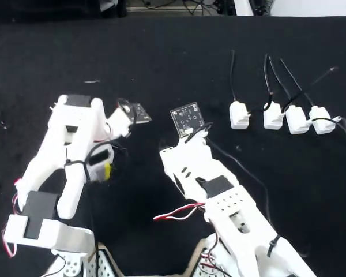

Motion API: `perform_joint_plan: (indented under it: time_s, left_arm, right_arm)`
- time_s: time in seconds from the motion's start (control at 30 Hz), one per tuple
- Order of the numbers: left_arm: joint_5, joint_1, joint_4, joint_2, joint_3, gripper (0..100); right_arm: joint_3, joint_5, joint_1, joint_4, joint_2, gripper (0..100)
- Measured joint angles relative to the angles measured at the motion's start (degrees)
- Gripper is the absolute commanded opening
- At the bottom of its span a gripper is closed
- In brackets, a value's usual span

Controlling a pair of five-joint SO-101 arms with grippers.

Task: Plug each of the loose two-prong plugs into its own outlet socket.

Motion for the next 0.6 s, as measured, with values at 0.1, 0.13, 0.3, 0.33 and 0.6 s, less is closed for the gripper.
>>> perform_joint_plan:
  time_s: [0.1, 0.13, 0.3, 0.33, 0.6]
  left_arm:
    - [0.5, 0.0, -6.5, -0.3, 4.8, 18]
    - [0.5, -0.1, -8.6, -0.3, 6.2, 18]
    - [0.8, -3.6, -13.0, -0.7, 8.8, 18]
    - [0.8, -4.7, -12.8, -1.3, 8.8, 18]
    - [0.8, -15.3, -15.6, -9.1, 8.8, 18]
  right_arm:
    - [0.0, 0.0, 0.0, 0.0, 0.0, 22.2]
    - [0.0, 0.0, 0.0, 0.0, 0.0, 22.2]
    - [0.0, 0.0, 0.0, 0.0, 0.0, 22.2]
    - [0.0, 0.0, 0.0, 0.0, 0.0, 22.2]
    - [0.0, 0.0, 0.0, 0.0, 0.0, 22.2]
